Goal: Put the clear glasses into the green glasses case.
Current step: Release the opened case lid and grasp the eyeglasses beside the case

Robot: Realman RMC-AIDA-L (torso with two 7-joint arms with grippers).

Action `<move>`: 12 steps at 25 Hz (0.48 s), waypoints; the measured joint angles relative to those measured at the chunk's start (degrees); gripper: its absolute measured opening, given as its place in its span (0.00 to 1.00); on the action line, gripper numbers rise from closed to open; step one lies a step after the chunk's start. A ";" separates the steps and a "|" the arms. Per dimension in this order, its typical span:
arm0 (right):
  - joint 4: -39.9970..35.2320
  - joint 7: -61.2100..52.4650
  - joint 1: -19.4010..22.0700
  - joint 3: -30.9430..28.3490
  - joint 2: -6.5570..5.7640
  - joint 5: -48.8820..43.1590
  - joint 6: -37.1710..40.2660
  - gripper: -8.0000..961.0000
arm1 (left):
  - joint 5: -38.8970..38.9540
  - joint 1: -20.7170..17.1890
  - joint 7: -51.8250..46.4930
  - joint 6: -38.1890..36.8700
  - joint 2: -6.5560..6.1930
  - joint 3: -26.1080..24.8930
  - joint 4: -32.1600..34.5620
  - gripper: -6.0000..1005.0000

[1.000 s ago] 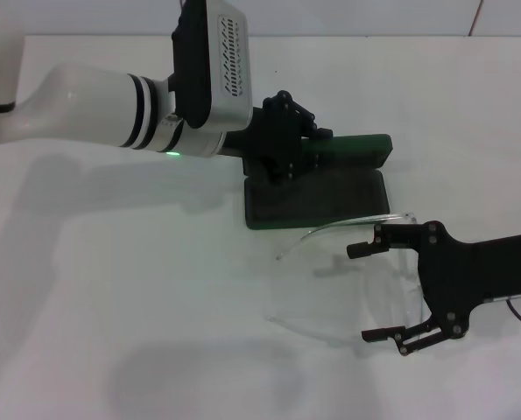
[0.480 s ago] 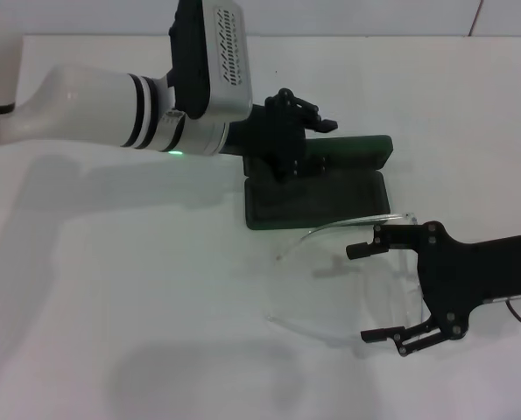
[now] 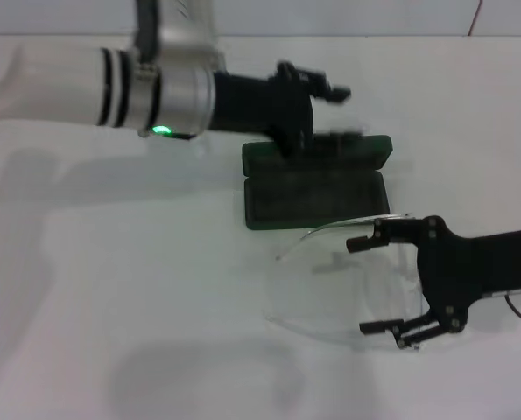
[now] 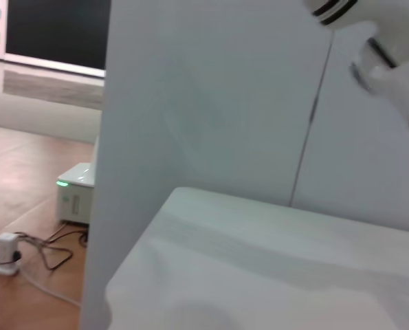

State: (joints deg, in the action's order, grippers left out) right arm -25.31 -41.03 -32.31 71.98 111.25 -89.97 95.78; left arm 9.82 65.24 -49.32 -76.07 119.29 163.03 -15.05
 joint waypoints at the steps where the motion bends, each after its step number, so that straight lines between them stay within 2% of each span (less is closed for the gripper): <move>1: 0.00 -0.30 -0.01 -0.42 0.00 0.07 0.04 0.89 | 1.85 -0.45 -0.19 -0.69 0.02 -0.02 -0.54 0.57; 3: -0.12 -1.56 -0.02 -1.69 -0.04 0.12 0.15 0.89 | 9.51 -3.28 -0.02 -3.06 0.18 -0.06 -2.29 0.57; 8: -3.39 -10.35 0.09 -3.67 -0.48 0.10 0.50 0.89 | 29.72 -15.50 8.83 -10.68 0.26 0.00 -1.59 0.57; 12: -11.74 -21.76 1.01 -3.71 -0.75 -2.32 0.05 0.89 | 39.52 -23.75 14.95 -11.85 0.31 0.01 3.13 0.57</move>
State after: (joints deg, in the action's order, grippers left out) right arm -37.06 -62.79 -31.30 68.27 110.50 -92.30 95.83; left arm 49.35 41.49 -34.37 -87.92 119.60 163.04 -11.92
